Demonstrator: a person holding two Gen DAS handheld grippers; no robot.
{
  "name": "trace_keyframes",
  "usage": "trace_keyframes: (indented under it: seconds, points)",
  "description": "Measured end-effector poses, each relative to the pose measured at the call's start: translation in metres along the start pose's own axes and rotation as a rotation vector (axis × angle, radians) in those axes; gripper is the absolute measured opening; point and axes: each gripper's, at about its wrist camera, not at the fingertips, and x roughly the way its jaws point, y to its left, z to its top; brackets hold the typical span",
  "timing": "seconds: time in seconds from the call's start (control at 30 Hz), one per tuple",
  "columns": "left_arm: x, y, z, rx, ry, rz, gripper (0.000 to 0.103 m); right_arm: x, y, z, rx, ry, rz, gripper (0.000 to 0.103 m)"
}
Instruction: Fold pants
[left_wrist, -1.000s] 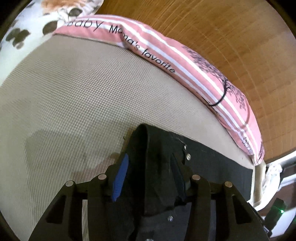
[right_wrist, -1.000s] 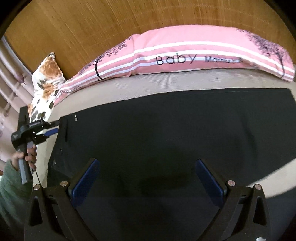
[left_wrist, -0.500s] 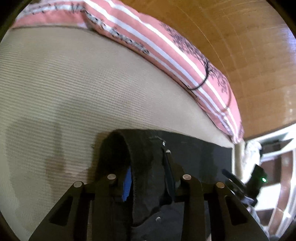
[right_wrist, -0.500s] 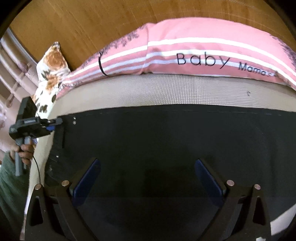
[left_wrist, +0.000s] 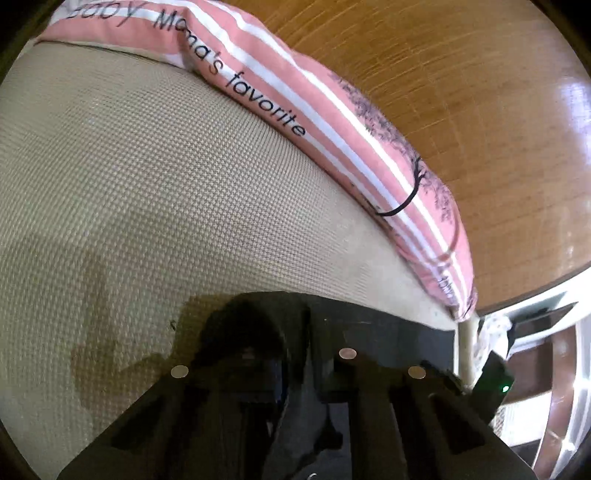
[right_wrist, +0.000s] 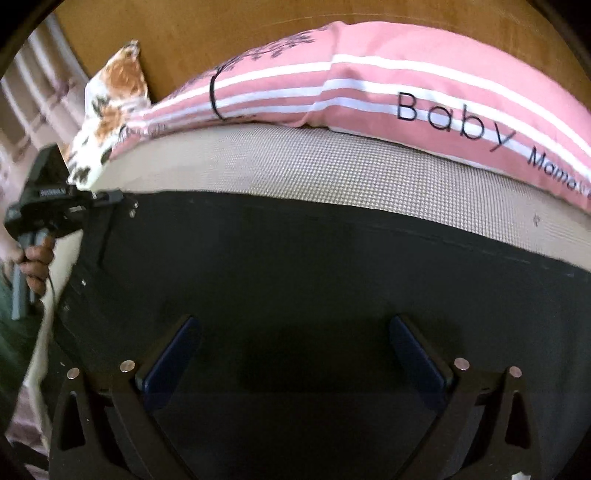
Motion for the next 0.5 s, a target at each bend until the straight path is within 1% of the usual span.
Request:
trace_keyframes:
  seconds: [0.07, 0.17, 0.23, 0.33, 0.4, 0.47, 0.5]
  points:
    - [-0.004, 0.000, -0.002, -0.020, -0.025, -0.026, 0.009, 0.001, 0.002, 0.000, -0.002, -0.002, -0.014, 0.103]
    - [-0.013, -0.009, -0.007, -0.009, -0.066, -0.048, 0.008, 0.002, 0.001, -0.001, -0.005, -0.003, -0.018, 0.103]
    - [-0.023, -0.016, -0.010, 0.001, -0.097, -0.072, 0.008, 0.002, 0.002, -0.001, -0.046, 0.002, -0.019, 0.103]
    - [-0.037, -0.019, -0.013, -0.016, -0.126, -0.122, 0.008, 0.004, 0.004, -0.003, -0.168, 0.010, -0.005, 0.103]
    - [-0.046, -0.020, -0.016, -0.019, -0.141, -0.145, 0.008, 0.000, -0.001, 0.001, -0.185, 0.033, 0.037, 0.101]
    - [-0.054, -0.023, -0.020, -0.008, -0.156, -0.168, 0.008, -0.006, -0.014, 0.013, -0.167, 0.041, 0.102, 0.090]
    - [-0.057, -0.025, -0.021, 0.000, -0.162, -0.178, 0.008, -0.010, -0.022, 0.022, -0.170, 0.046, 0.139, 0.089]
